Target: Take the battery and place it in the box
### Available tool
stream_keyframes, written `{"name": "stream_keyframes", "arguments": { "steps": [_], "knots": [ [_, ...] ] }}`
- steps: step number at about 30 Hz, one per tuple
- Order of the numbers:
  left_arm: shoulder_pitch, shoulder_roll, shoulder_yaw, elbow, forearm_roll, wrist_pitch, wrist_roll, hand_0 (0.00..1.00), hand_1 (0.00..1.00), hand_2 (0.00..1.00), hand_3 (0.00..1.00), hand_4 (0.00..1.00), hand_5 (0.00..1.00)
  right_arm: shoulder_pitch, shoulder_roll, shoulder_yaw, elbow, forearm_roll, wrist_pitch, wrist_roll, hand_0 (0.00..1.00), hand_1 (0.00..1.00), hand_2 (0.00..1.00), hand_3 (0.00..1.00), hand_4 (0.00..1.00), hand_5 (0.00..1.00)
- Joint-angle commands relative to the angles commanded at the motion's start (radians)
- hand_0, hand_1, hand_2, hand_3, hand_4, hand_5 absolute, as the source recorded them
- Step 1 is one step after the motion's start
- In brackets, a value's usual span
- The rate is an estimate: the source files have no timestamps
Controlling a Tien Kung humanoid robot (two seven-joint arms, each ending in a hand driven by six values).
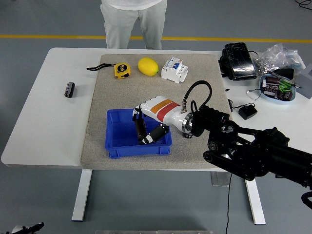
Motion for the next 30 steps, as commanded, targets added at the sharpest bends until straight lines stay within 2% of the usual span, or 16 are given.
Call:
{"name": "stream_keyframes", "arguments": {
  "steps": [4,5,12,16,17,21,23,30],
  "knots": [
    [0.001,0.000,-0.006,0.000,0.012,0.000,0.004,0.684,0.633,0.706,0.612,0.628,0.486,0.004,-0.001,0.011,-0.001,0.002,0.011,0.014,0.705,0.693,0.730,0.792,0.998,0.296],
    [0.001,0.000,-0.007,0.000,0.015,-0.001,0.005,0.684,0.631,0.707,0.612,0.628,0.484,0.004,-0.001,0.014,-0.002,0.003,0.011,0.016,0.771,0.757,0.786,0.824,0.998,0.300],
    [-0.001,0.000,-0.007,0.000,0.016,-0.002,0.006,0.683,0.629,0.706,0.611,0.628,0.482,0.004,-0.021,0.055,0.006,-0.003,0.001,0.025,0.759,0.747,0.781,0.818,0.998,0.307],
    [-0.001,0.001,-0.001,0.002,0.005,-0.001,0.002,0.683,0.629,0.706,0.611,0.628,0.482,0.001,-0.068,0.140,0.019,-0.024,-0.003,0.014,0.759,0.747,0.781,0.818,0.998,0.307],
    [-0.001,0.002,-0.001,0.002,0.004,-0.001,0.001,0.684,0.627,0.700,0.610,0.627,0.482,-0.001,-0.080,0.160,0.019,-0.028,-0.003,0.010,0.674,0.692,0.738,0.788,0.998,0.321],
    [0.002,0.003,-0.001,0.004,0.001,-0.001,-0.001,0.684,0.627,0.700,0.610,0.627,0.482,-0.017,-0.122,0.242,0.003,-0.039,-0.012,-0.004,0.674,0.692,0.738,0.788,0.998,0.321],
    [0.002,0.003,-0.001,0.004,0.001,-0.001,0.000,0.684,0.624,0.705,0.610,0.627,0.482,-0.030,-0.137,0.267,-0.007,-0.039,-0.018,-0.006,0.643,0.676,0.726,0.763,0.998,0.326],
    [0.003,-0.001,-0.001,0.004,0.001,-0.002,0.002,0.684,0.629,0.706,0.610,0.627,0.482,-0.119,-0.180,0.300,-0.026,-0.053,-0.023,-0.001,0.637,0.668,0.724,0.763,0.998,0.325]
  ]
}}
